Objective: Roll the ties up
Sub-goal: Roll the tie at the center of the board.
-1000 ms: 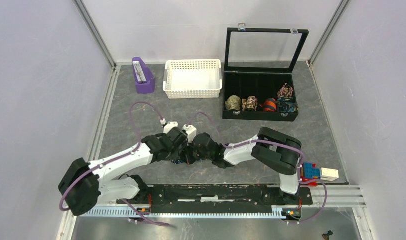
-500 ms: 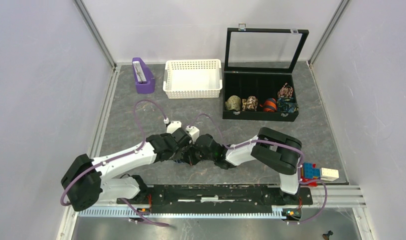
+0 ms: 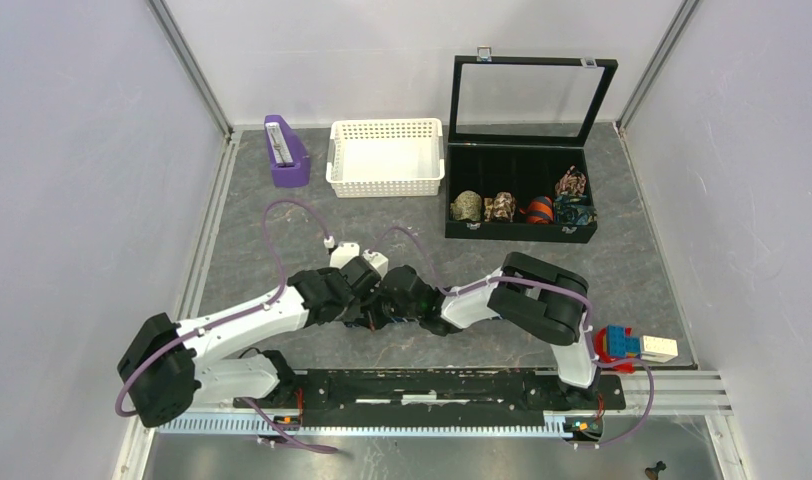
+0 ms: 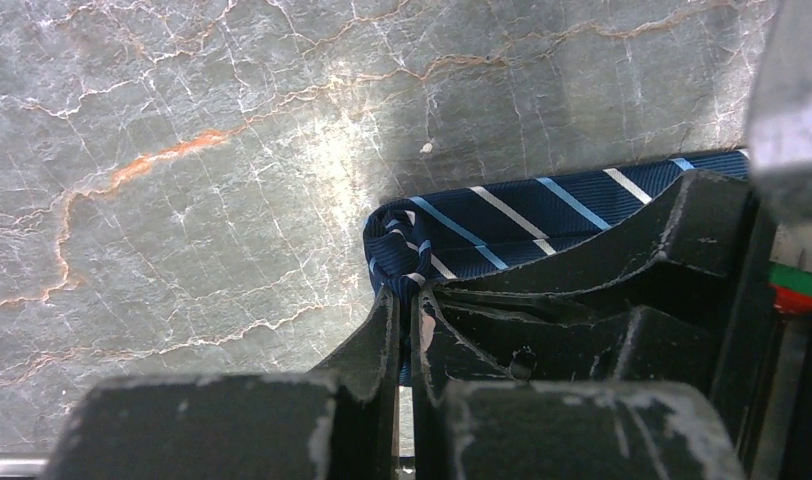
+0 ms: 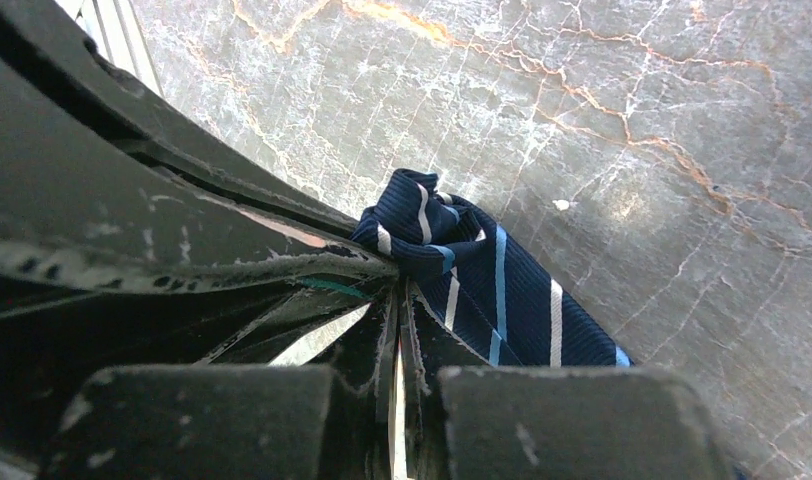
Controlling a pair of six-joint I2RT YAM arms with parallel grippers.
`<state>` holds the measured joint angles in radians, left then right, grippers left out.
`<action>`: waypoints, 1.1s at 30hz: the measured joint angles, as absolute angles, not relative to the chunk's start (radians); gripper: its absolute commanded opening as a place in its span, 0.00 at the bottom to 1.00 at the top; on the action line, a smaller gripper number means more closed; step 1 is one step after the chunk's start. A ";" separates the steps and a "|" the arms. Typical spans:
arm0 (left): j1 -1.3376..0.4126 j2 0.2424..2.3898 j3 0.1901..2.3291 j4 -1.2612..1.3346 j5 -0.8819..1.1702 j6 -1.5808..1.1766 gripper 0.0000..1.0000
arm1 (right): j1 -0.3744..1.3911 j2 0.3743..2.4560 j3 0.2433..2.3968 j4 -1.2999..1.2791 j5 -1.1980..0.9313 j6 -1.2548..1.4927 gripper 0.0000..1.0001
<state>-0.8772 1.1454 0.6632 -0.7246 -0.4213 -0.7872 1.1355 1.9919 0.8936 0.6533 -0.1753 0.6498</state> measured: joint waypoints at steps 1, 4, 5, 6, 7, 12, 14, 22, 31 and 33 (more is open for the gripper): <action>-0.877 1.146 0.663 -0.725 -0.421 -0.789 0.02 | 1.133 1.992 0.893 0.654 -0.175 0.650 0.04; -0.878 1.157 0.663 -0.722 -0.417 -0.797 0.02 | 1.121 1.991 0.874 0.662 -0.174 0.650 0.04; -0.878 1.161 0.663 -0.720 -0.417 -0.797 0.02 | 1.117 1.991 0.867 0.664 -0.173 0.650 0.04; -0.878 1.168 0.663 -0.717 -0.416 -0.799 0.02 | 1.110 1.991 0.855 0.673 -0.174 0.654 0.04; -0.878 1.177 0.663 -0.709 -0.416 -0.801 0.02 | 1.104 1.988 0.848 0.681 -0.175 0.656 0.04; -0.880 1.238 0.663 -0.669 -0.408 -0.821 0.02 | 1.090 1.977 0.833 0.686 -0.173 0.657 0.04; -0.887 1.262 0.664 -0.659 -0.409 -0.826 0.02 | 1.090 1.977 0.831 0.688 -0.173 0.657 0.04; -0.899 1.286 0.709 -0.666 -0.410 -0.826 0.02 | 1.086 1.946 0.804 0.678 -0.171 0.657 0.04; -0.901 1.373 0.805 -0.700 -0.419 -0.825 0.02 | 1.053 1.763 0.700 0.626 -0.156 0.651 0.07; -0.901 1.385 0.813 -0.714 -0.423 -0.824 0.02 | 1.036 1.719 0.680 0.611 -0.153 0.647 0.07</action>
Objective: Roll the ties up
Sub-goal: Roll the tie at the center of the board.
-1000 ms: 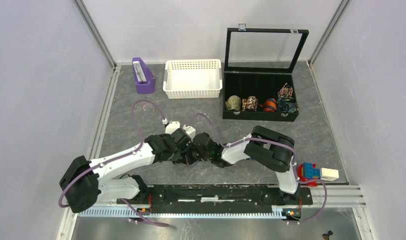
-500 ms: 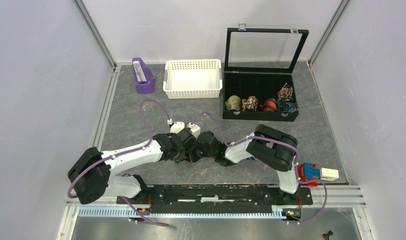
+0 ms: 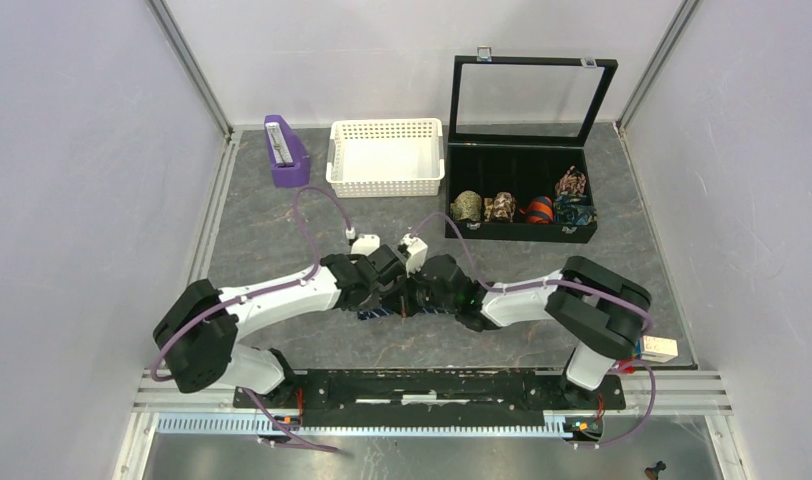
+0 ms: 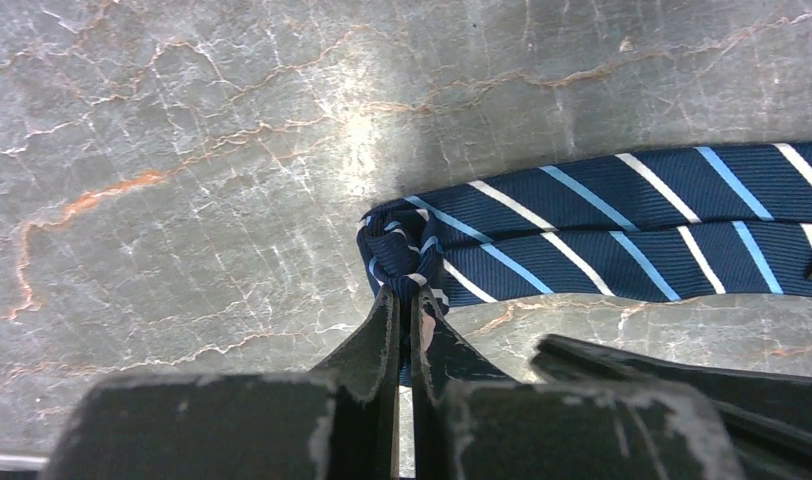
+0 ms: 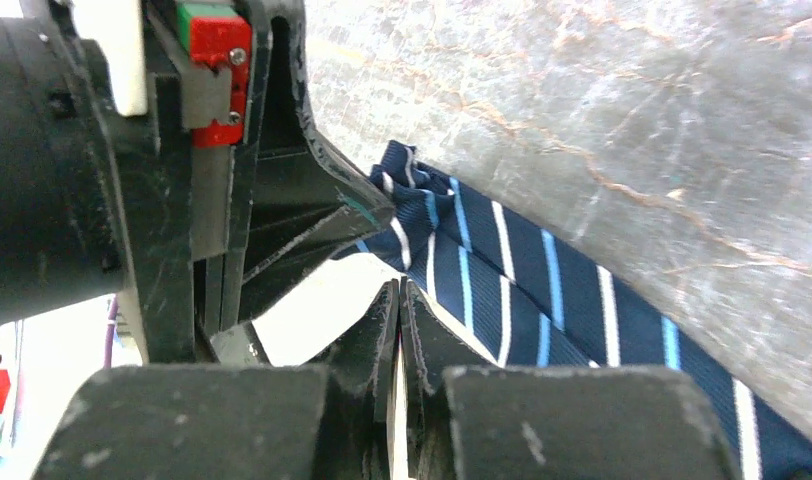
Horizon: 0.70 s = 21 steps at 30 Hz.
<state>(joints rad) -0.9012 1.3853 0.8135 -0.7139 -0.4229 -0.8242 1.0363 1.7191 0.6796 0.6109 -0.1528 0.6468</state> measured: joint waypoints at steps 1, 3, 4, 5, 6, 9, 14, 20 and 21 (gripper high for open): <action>-0.901 1.390 0.819 -0.726 -0.428 -0.824 0.02 | 1.030 1.703 0.671 0.606 -0.152 0.645 0.07; -0.903 1.396 0.831 -0.747 -0.442 -0.821 0.02 | 1.017 1.674 0.653 0.603 -0.146 0.640 0.07; -0.904 1.400 0.841 -0.764 -0.447 -0.820 0.02 | 1.010 1.663 0.641 0.602 -0.144 0.638 0.07; -0.906 1.405 0.852 -0.781 -0.455 -0.817 0.02 | 1.003 1.655 0.632 0.599 -0.139 0.635 0.07; -0.907 1.410 0.864 -0.797 -0.466 -0.814 0.02 | 0.997 1.646 0.619 0.595 -0.136 0.632 0.07; -0.910 1.441 0.912 -0.860 -0.503 -0.806 0.02 | 0.978 1.625 0.582 0.582 -0.129 0.629 0.07; -0.916 1.513 0.971 -0.943 -0.553 -0.789 0.02 | 0.943 1.583 0.526 0.548 -0.112 0.625 0.07; -0.932 1.615 1.021 -0.992 -0.575 -0.775 0.02 | 0.918 1.509 0.480 0.528 -0.083 0.622 0.07; -0.937 1.631 1.031 -0.995 -0.575 -0.772 0.02 | 0.915 1.496 0.474 0.523 -0.076 0.622 0.07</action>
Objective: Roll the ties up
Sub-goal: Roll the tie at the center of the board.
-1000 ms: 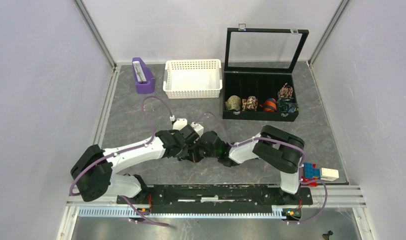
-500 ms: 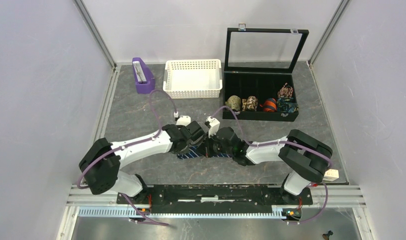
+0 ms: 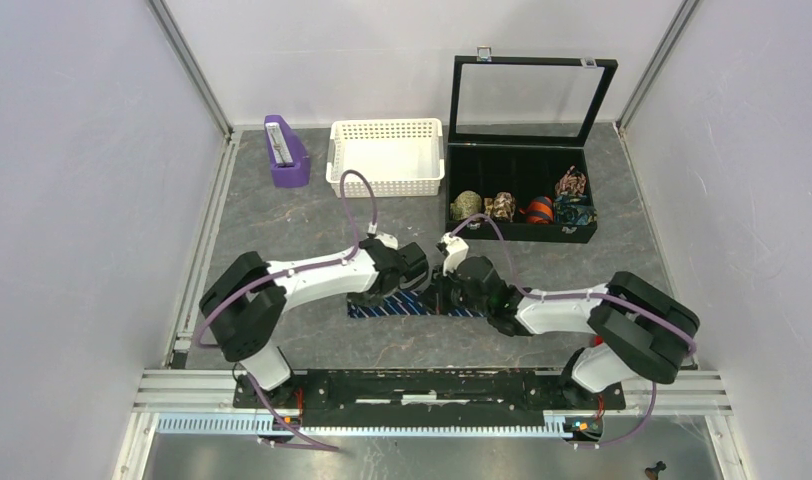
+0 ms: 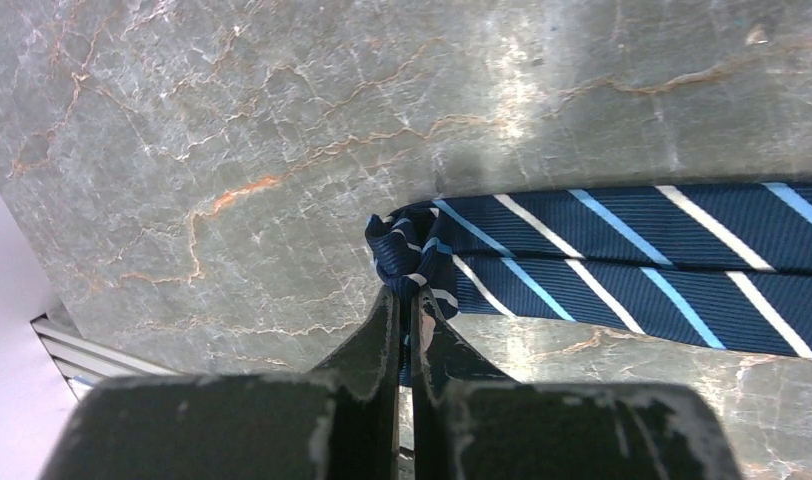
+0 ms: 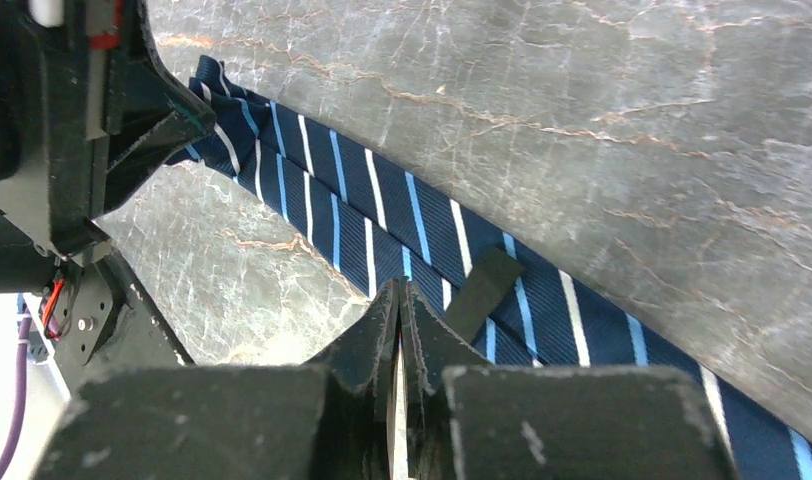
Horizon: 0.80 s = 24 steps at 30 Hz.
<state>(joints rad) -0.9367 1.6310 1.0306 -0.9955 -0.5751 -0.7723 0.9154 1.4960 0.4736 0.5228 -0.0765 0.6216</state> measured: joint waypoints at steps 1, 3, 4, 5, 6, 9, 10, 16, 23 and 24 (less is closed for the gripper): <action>-0.942 1.645 1.040 -0.998 -0.575 -0.770 0.02 | 0.913 1.480 0.466 0.516 -0.067 0.621 0.07; -0.953 1.667 1.061 -1.003 -0.575 -0.768 0.02 | 0.910 1.449 0.449 0.502 -0.047 0.619 0.07; -0.958 1.678 1.073 -1.006 -0.575 -0.768 0.02 | 0.908 1.429 0.439 0.495 -0.034 0.618 0.07; -0.964 1.690 1.087 -1.008 -0.575 -0.768 0.02 | 0.906 1.412 0.429 0.488 -0.020 0.616 0.07; -0.968 1.701 1.097 -1.008 -0.575 -0.768 0.02 | 0.902 1.394 0.419 0.482 -0.009 0.614 0.07; -0.982 1.739 1.121 -1.011 -0.576 -0.767 0.02 | 0.890 1.347 0.393 0.461 0.023 0.612 0.07; -0.987 1.754 1.129 -1.018 -0.579 -0.767 0.02 | 0.886 1.330 0.385 0.452 0.032 0.611 0.07; -1.012 1.828 1.166 -1.034 -0.593 -0.767 0.03 | 0.875 1.255 0.348 0.424 0.067 0.606 0.07; -1.024 1.884 1.230 -1.047 -0.592 -0.765 0.12 | 0.874 1.207 0.332 0.398 0.094 0.603 0.07; -1.026 1.893 1.238 -1.045 -0.591 -0.763 0.16 | 0.874 1.203 0.330 0.394 0.096 0.602 0.07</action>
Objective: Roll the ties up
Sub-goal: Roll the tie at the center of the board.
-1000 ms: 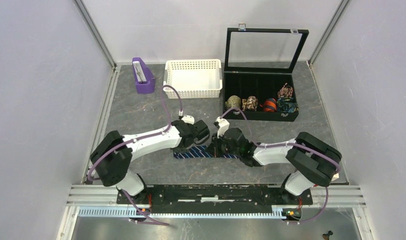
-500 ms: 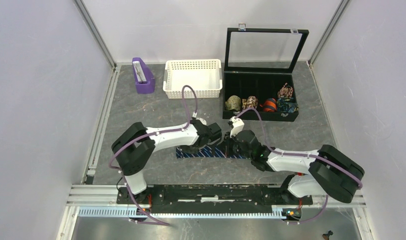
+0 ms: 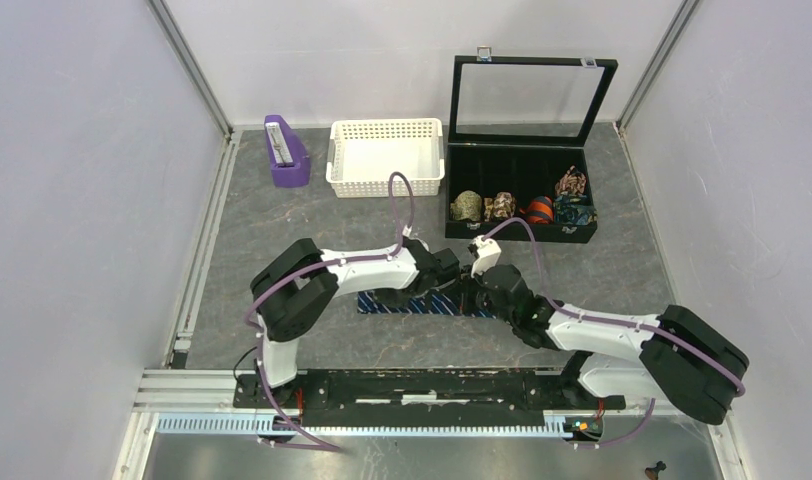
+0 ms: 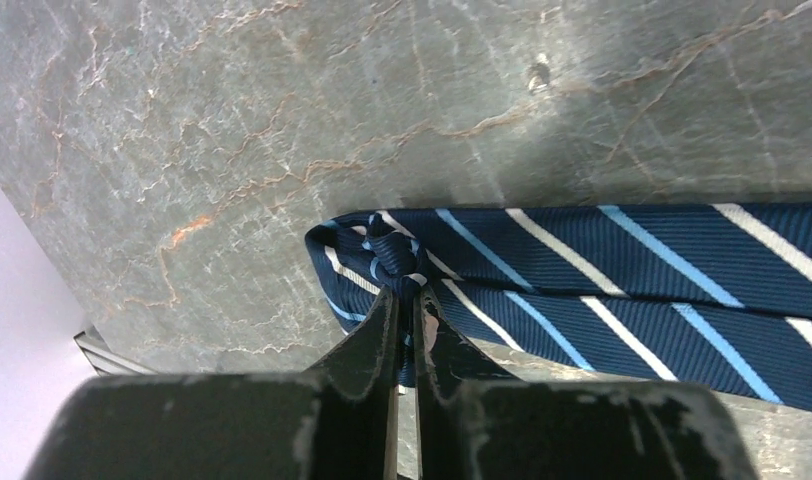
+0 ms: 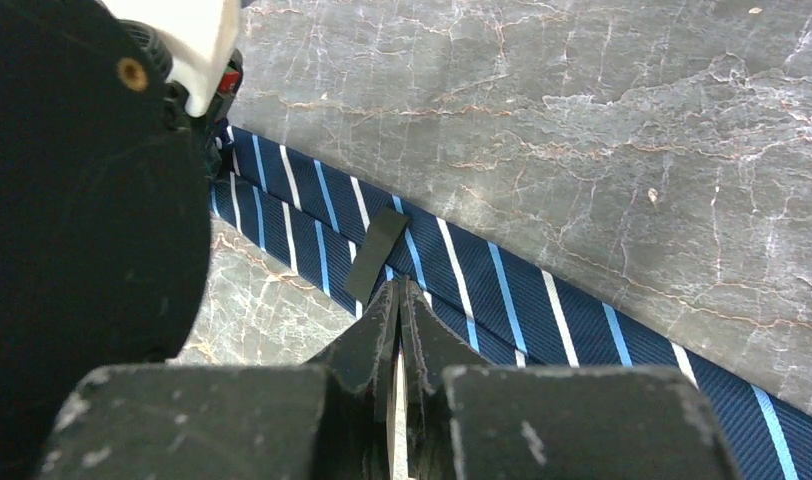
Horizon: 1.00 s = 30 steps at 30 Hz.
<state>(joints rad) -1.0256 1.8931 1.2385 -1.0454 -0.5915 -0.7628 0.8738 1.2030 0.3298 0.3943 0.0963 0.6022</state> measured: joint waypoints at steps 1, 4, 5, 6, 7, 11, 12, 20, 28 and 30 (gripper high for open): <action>-1.027 1.903 1.246 -1.044 -0.590 -0.761 0.18 | 0.874 1.201 0.328 0.390 0.099 0.602 0.07; -1.029 1.924 1.255 -1.041 -0.577 -0.757 0.23 | 0.873 1.195 0.322 0.383 0.100 0.601 0.07; -1.029 1.927 1.256 -1.040 -0.573 -0.756 0.25 | 0.872 1.194 0.321 0.382 0.100 0.601 0.07; -1.029 1.929 1.256 -1.040 -0.571 -0.755 0.27 | 0.872 1.192 0.319 0.379 0.102 0.601 0.07; -1.030 1.929 1.256 -1.040 -0.568 -0.754 0.29 | 0.872 1.191 0.318 0.378 0.103 0.601 0.07; -1.030 1.929 1.256 -1.029 -0.555 -0.748 0.37 | 0.872 1.187 0.317 0.375 0.107 0.601 0.08; -1.030 1.928 1.256 -1.023 -0.548 -0.747 0.38 | 0.872 1.186 0.317 0.375 0.107 0.601 0.07; -1.030 1.876 1.249 -0.976 -0.515 -0.742 0.46 | 0.872 1.185 0.317 0.375 0.105 0.601 0.07; -1.030 1.756 1.213 -0.932 -0.513 -0.742 0.49 | 0.872 1.186 0.318 0.375 0.087 0.601 0.07; -1.030 1.721 1.198 -0.928 -0.514 -0.742 0.49 | 0.872 1.187 0.319 0.374 0.083 0.601 0.08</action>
<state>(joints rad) -1.0298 1.7210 1.1980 -0.9276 -0.5137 -0.7422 0.8722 1.1870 0.3187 0.3740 0.0830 0.6010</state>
